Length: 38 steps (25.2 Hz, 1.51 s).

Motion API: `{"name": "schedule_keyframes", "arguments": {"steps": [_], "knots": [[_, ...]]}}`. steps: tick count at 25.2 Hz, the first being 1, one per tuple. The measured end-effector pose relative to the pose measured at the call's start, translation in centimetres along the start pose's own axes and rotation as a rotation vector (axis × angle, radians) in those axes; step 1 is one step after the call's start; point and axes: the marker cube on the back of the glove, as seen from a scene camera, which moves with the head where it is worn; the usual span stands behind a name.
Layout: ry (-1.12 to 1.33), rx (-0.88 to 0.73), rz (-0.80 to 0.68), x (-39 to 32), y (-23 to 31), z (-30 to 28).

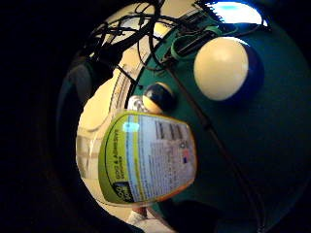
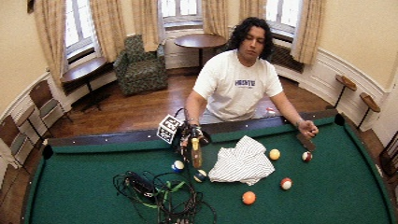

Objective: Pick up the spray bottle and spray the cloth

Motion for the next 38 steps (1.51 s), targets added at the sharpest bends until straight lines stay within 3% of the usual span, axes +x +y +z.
{"name": "schedule_keyframes", "arguments": {"steps": [6,23,38], "knots": [[-0.015,-0.054,0.026,-0.3,-0.9,0.8],[-0.024,-0.003,0.041,-1.6,-0.9,0.6],[-0.207,0.141,-0.192,-4.6,-0.2,-2.1]]}}
